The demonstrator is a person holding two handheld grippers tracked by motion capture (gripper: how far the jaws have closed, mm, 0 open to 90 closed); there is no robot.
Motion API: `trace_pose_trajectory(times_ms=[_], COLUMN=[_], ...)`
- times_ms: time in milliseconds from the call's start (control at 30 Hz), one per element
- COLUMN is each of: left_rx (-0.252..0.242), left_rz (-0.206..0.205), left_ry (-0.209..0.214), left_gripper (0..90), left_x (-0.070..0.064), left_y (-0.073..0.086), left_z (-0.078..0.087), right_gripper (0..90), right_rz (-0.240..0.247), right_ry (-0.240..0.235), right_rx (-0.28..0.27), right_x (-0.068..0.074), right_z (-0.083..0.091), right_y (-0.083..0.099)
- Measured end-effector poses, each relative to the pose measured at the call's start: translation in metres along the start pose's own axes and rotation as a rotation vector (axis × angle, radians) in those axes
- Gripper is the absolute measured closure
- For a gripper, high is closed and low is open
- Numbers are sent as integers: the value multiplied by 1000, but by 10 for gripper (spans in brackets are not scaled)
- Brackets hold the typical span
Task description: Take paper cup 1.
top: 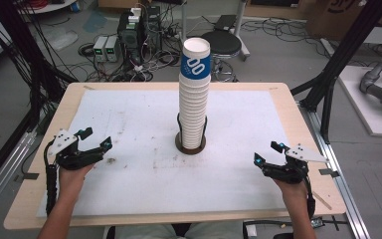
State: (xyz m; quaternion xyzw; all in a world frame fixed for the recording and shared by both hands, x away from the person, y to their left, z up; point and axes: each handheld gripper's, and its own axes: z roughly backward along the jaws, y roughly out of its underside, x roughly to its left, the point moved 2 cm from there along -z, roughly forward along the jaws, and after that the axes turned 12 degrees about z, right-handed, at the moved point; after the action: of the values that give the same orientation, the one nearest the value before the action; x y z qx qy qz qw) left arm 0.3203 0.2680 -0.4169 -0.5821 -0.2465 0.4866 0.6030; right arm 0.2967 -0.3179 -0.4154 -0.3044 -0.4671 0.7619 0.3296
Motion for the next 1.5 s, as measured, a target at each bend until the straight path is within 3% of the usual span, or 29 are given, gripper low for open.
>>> trace_pose_trajectory(times_ms=[300,533,700,833,933,1200,1500], left_rx=[-22,-49,-37,-14,-24,-28,-12], left_rz=[9,30,36,31,45,28,44], left_ry=[8,38,62,71,76,83,103], left_gripper=[189,182,183,186,184,181,180], left_x=[-1,-5,-6,-7,-5,-6,-8], left_y=[0,0,1,3,2,2,2], left_z=[-3,-4,-5,-2,-2,-3,-4], right_gripper=[206,205,205,205,205,205,205], right_rz=[-6,-12,-31,-40,-16,74,145], right_ry=[-1,-11,-48,-93,-121,-198,-291], right_rx=[-2,-14,-41,-86,-107,-137,-147], right_x=[-2,-4,0,4,6,5,14], right_z=[1,0,1,3,4,-5,-21], right_y=[2,1,-8,-27,-46,-122,-188])
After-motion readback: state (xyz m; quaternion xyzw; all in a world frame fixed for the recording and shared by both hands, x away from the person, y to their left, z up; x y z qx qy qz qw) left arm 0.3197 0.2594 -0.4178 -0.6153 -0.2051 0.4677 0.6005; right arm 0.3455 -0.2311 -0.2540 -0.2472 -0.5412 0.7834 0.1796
